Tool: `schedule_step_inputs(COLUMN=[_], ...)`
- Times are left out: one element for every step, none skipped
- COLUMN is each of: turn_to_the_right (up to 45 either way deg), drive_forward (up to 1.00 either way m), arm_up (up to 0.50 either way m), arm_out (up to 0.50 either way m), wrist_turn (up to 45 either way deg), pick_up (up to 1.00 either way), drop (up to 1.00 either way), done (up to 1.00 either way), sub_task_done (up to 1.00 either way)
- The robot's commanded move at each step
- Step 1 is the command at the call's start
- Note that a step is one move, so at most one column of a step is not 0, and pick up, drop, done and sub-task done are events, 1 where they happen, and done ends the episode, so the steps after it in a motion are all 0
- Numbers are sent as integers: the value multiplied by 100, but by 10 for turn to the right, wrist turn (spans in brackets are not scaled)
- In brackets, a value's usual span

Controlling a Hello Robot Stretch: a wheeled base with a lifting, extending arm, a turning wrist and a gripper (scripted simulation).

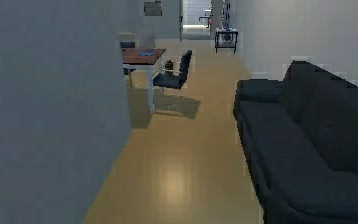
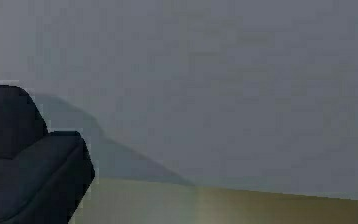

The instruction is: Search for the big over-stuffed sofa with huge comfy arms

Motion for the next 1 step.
schedule_step_inputs(turn_to_the_right=[300], drive_forward=[0], arm_up=[0], arm_out=[0], wrist_turn=[0], pick_up=[0], drop=[0], done=[0], sub_task_done=[0])
